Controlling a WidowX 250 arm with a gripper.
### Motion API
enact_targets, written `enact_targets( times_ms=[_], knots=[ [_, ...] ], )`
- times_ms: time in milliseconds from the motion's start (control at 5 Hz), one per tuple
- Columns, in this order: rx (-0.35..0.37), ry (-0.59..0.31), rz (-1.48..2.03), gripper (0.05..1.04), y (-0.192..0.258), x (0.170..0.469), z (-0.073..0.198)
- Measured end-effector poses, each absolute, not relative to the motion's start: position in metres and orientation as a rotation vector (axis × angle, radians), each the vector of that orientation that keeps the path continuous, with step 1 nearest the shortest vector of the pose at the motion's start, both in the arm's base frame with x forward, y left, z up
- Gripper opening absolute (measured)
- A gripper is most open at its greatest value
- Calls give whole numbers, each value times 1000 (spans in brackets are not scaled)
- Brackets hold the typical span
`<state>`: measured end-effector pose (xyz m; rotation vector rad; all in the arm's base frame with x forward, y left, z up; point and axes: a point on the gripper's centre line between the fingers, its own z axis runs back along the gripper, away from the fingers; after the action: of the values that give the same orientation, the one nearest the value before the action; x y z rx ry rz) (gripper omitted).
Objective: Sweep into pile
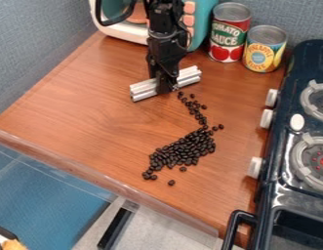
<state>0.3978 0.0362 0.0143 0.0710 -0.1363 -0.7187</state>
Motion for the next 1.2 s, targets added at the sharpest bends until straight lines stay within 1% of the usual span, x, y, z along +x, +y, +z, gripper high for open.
enact_targets(
  times_ms=[400,600,1200],
  knots=[
    [25,-114,-800,375,13,354,16],
    [23,-114,-822,375,8,339,16],
    [10,-110,-830,375,-3,312,14]
  ],
)
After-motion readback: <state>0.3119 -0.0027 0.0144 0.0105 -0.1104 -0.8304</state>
